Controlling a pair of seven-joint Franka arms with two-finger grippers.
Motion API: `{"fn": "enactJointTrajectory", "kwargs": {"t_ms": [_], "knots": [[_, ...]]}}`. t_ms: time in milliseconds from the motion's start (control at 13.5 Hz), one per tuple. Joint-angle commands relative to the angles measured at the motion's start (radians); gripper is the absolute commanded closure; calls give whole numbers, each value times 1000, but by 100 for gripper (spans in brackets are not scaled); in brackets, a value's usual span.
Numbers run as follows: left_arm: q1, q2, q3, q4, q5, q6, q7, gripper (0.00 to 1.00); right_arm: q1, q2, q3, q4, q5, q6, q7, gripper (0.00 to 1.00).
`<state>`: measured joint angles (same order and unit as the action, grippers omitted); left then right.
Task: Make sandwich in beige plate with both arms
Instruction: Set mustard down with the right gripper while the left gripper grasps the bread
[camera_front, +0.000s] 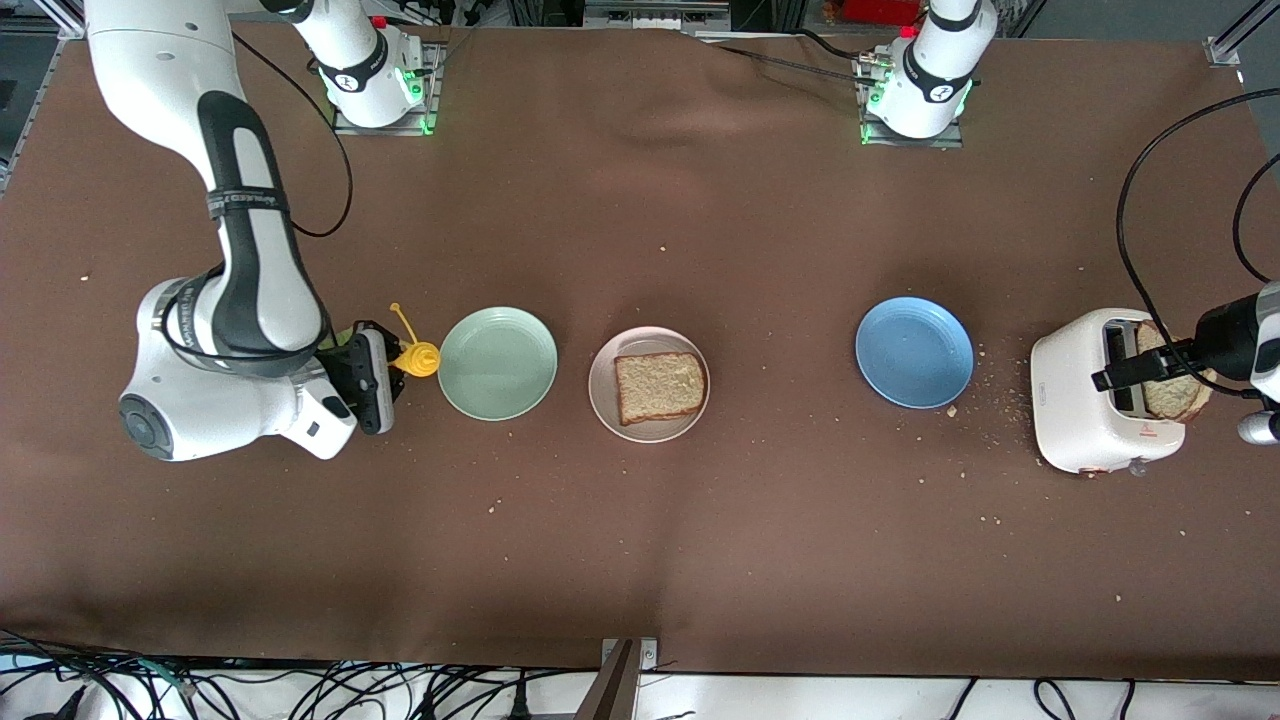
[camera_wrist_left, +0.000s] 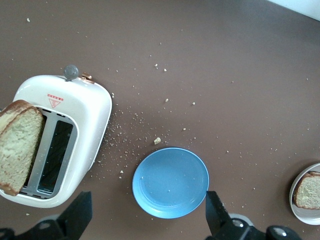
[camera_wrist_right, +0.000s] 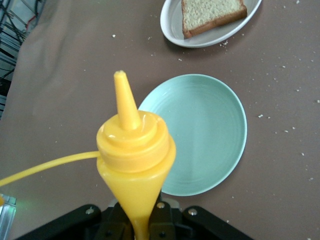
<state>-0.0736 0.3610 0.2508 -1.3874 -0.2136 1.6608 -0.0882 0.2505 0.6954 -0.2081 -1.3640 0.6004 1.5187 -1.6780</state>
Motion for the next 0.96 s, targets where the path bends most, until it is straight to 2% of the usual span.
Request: {"fn": "enactJointTrajectory", "kwargs": {"t_ms": [0,74,222,371,667,890], "knots": [[15,4,5,2,34,-9,13,0,-72,6,22,-81,123,-15,-220,90],[37,13,7,4,36,-9,16,0,-86,19,22,-99,163,-17,-302,90],[60,38,7,5,52,-4,95,0,-117,38,22,-110,183,-41,-408,90],[89,74,5,13,141,-4,224,0,-138,64,24,-110,185,-68,-509,90],[149,166,7,48,148,62,396,0,-160,111,24,-110,191,-54,-669,90],[184,213,8,94,149,63,467,0,-178,160,22,-110,252,-61,-762,90]]}}
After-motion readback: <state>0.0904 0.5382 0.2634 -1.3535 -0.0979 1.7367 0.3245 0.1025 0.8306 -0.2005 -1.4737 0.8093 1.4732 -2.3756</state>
